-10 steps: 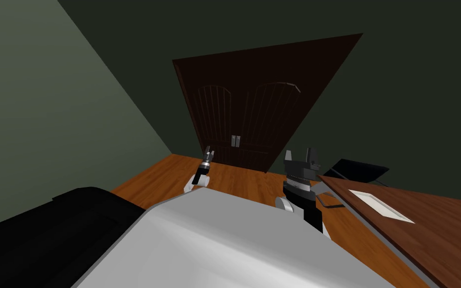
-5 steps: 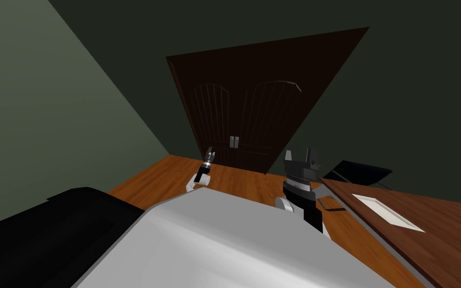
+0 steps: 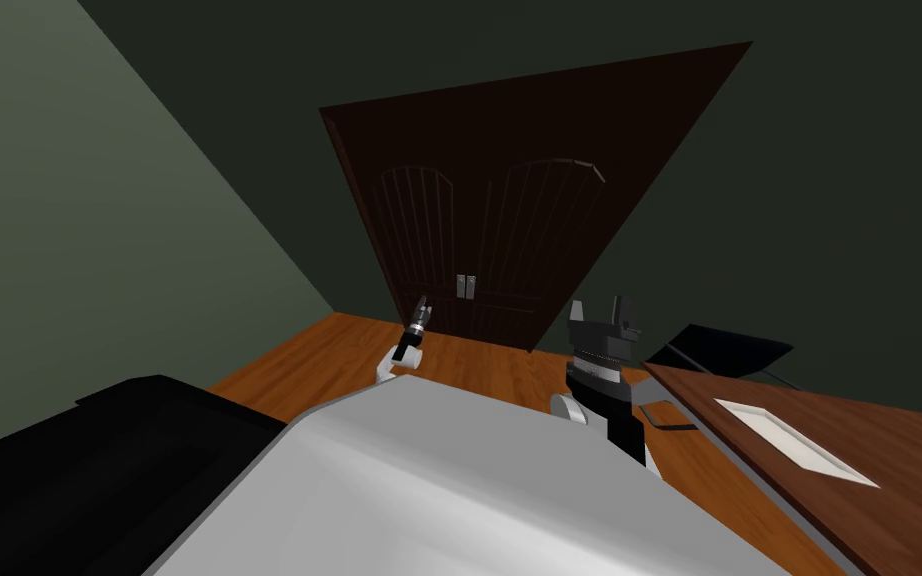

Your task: Pull the door open

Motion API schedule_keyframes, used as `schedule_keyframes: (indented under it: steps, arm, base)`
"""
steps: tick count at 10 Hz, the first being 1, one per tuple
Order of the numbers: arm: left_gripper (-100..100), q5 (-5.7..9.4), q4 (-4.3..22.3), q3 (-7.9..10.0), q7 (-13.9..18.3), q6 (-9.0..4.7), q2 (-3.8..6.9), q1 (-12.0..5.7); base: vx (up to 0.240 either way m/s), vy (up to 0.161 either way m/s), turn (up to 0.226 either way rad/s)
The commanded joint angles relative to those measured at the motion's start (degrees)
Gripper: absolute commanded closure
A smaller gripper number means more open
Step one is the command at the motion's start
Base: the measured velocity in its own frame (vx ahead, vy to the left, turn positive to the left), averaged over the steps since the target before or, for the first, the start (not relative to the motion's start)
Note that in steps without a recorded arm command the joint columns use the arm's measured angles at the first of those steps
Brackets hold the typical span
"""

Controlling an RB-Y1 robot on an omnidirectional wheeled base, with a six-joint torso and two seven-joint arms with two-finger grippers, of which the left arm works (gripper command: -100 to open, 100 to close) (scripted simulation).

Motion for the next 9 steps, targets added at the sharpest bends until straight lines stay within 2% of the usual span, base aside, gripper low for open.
schedule_keyframes:
  steps: [1, 5, 6, 9]
  arm:
    - [-100, -0.03, 1.88, 0.14, -0.03, 1.05, 0.37, -1.2]
    - [-100, -0.14, 6.01, 0.31, -0.18, 2.18, 0.78, -3.53]
    - [-100, -0.2, 7.98, 0.39, -0.26, 2.72, 0.97, -4.64]
    - [-100, -0.28, 10.78, 0.5, -0.36, 3.49, 1.21, -6.23]
  base:
    - [0.128, -0.042, -0.015]
    - [0.107, -0.04, -0.01]
    - [0.122, -0.036, -0.017]
    - [0.123, -0.036, -0.01]
